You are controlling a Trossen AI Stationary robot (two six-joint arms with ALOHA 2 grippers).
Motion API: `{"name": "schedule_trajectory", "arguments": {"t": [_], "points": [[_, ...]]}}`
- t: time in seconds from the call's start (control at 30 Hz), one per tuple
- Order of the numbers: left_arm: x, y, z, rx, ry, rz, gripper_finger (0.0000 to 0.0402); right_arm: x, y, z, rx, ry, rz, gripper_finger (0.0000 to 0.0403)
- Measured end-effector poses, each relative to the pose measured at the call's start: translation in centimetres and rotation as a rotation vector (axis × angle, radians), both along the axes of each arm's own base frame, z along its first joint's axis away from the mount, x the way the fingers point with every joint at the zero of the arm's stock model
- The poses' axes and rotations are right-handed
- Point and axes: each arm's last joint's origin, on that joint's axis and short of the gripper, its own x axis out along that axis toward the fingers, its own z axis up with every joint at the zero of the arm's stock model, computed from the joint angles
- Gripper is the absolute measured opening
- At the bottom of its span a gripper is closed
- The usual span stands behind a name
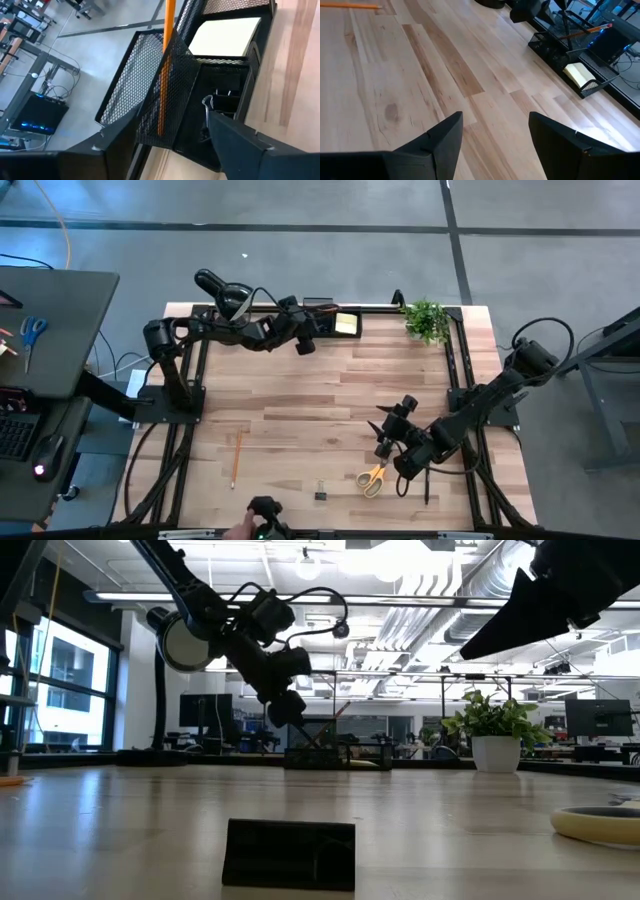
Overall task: Pick and place office supplies into organizer
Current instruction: Put the orange pencil into the black desk organizer
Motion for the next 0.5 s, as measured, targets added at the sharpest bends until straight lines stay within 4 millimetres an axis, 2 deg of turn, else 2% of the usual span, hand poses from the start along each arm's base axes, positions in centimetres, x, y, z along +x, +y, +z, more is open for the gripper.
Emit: {"name": "schedule_trajectory", "arguments": {"t": [0.1,0.2,0.33,0.5], "points": [[0.3,-0.7,-0.1,-0.009,0.007,0.000,0.0249,0.0,0.0,0.0,0.000,0.000,-0.001,0.0222],[0.8,-2.2,0.5,0.003,0.031,-0.006,0.0252,0.0,0.0,0.0,0.000,0.000,-0.001,0.0222],[1.2,-5.2,1.5,-0.017,0.052,-0.028,0.0243,0.0,0.0,0.0,0.002,-0.002,0.000,0.0222],[1.1,-9.3,2.7,-0.155,0.021,-0.066,0.0224,0.0,0.0,0.0,0.013,0.000,0.003,0.0222]]}}
